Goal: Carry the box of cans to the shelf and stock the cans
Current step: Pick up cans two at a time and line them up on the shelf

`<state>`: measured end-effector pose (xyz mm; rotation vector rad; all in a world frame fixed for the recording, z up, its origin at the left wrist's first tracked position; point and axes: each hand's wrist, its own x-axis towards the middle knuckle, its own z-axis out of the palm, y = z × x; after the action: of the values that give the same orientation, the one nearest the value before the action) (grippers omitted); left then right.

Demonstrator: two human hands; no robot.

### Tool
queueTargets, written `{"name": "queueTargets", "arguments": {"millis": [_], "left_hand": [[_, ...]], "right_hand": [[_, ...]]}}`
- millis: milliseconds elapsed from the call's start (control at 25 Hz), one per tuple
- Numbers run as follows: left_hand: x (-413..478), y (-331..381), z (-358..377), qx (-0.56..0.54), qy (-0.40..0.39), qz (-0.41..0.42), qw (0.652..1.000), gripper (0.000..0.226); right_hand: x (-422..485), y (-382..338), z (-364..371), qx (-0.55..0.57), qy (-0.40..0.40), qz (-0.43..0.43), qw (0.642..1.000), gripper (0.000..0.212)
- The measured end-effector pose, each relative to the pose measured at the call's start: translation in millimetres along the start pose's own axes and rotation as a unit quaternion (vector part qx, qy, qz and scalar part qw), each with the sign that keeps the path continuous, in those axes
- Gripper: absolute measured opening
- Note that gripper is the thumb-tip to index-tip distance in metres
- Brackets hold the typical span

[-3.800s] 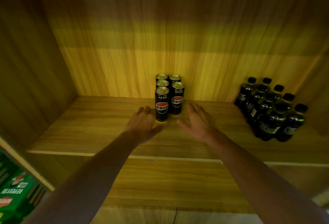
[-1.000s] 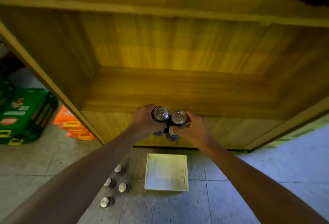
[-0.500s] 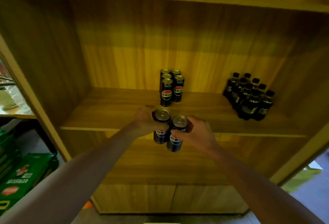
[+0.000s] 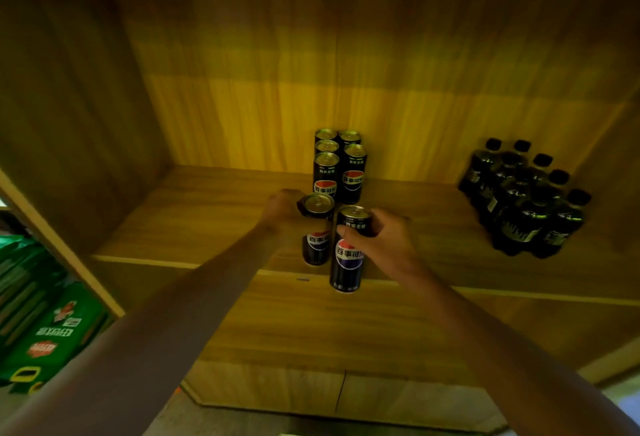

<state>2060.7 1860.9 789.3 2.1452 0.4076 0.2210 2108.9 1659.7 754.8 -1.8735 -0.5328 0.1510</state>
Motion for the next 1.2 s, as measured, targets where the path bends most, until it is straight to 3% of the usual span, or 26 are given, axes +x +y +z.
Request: {"name": "queueTargets", "arguments": {"millis": [120, 360, 600, 720, 1200], "left_hand": [[11, 1, 3, -0.02, 0.005, 0.005, 1.0, 0.05], [19, -2, 8, -0.019, 0.01, 0.036, 0.999, 0.05], [10, -33, 22, 0.004, 0.029, 0.025, 0.999, 0.053], [13, -36, 32, -0.004, 0.054, 0.043, 0.998, 0.051], [57, -35, 36, -0.008, 0.058, 0.042, 0.997, 0.051]], "right_hand": [[17, 3, -11, 0.003, 0.027, -0.013, 1.0, 0.046], [36, 9, -7, -0.046, 0.049, -0.035, 0.997, 0.046], [28, 35, -7, -0.134, 0.014, -0.039, 0.99, 0.067], [30, 45, -5, -0.175, 0.012, -0.046, 0.983, 0.063], [109, 58, 8, -0.16, 0.023, -0.029, 0.986, 0.058]]}}
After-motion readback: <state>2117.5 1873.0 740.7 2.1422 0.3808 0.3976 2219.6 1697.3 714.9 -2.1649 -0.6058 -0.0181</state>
